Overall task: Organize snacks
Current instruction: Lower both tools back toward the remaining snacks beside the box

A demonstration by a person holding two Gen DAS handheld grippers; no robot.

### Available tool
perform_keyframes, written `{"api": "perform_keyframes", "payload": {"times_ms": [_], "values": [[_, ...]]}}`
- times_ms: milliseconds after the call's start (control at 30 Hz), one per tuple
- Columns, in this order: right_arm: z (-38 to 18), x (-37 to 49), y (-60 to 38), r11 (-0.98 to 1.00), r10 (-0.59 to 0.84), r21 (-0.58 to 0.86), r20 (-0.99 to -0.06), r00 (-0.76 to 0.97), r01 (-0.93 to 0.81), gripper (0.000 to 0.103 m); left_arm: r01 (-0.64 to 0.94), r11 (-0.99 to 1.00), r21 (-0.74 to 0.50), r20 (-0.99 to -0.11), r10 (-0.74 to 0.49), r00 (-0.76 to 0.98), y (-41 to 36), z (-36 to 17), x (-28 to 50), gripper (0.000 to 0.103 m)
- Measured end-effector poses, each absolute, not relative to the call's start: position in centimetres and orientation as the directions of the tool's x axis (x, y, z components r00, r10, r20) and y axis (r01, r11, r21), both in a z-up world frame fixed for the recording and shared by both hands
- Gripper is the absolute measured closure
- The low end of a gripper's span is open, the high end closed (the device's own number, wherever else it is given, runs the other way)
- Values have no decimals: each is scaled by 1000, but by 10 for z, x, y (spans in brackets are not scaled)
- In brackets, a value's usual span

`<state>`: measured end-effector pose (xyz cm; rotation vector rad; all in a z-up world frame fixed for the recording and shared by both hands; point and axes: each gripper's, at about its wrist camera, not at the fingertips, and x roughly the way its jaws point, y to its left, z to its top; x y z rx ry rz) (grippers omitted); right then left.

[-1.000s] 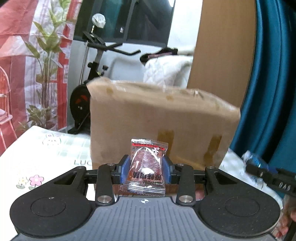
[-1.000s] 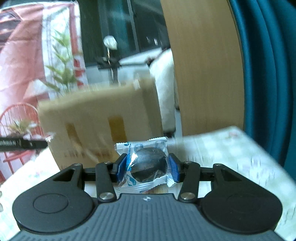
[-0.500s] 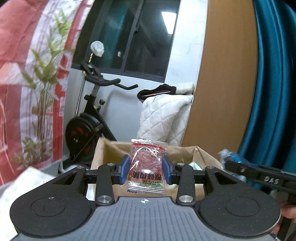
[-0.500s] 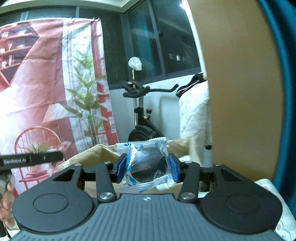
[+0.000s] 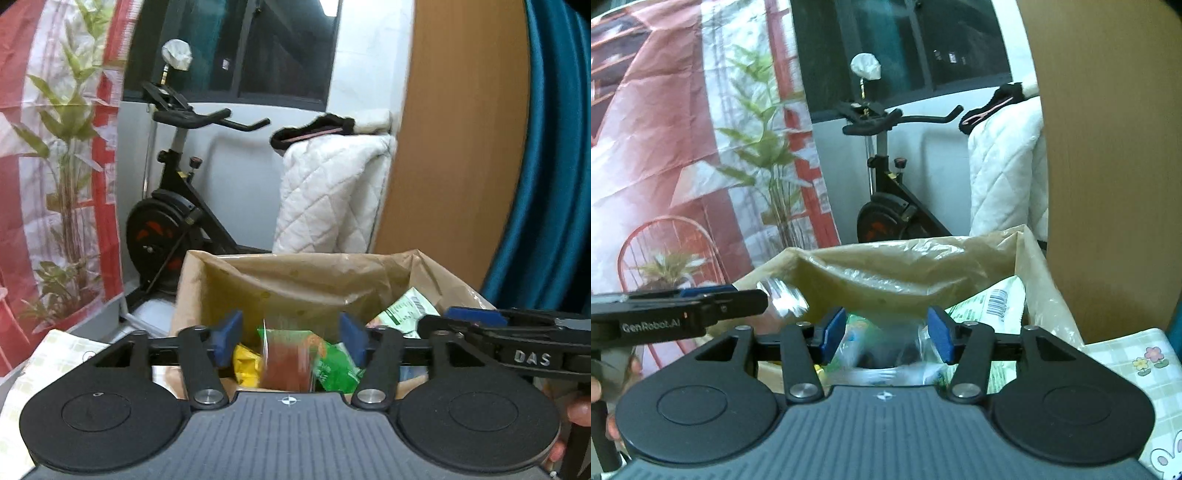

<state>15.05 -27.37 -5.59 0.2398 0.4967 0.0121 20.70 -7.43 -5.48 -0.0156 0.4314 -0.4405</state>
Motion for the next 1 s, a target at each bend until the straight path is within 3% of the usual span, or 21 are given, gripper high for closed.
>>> {"api": "perform_keyframes", "payload": {"times_ms": [133, 300, 567, 767, 1000], "values": [[-48, 135, -273, 967, 74, 249, -457, 887, 48, 46, 418, 902, -107, -411, -423, 808, -63, -48, 199, 38], [-34, 106, -267, 965, 91, 262, -414, 906, 23, 46, 467, 884, -2, -393, -430, 813, -51, -31, 169, 38], [-41, 59, -260, 959, 66, 281, -384, 921, 48, 46, 481, 873, -77, -411, -468, 783, -18, -40, 128, 38], [-66, 31, -261, 942, 26, 315, -419, 908, 118, 46, 506, 860, -62, -474, -472, 744, -19, -77, 109, 38], [-115, 12, -256, 927, 28, 326, -555, 832, 186, 46, 512, 853, -103, -545, -479, 688, -21, -116, 106, 39]]}}
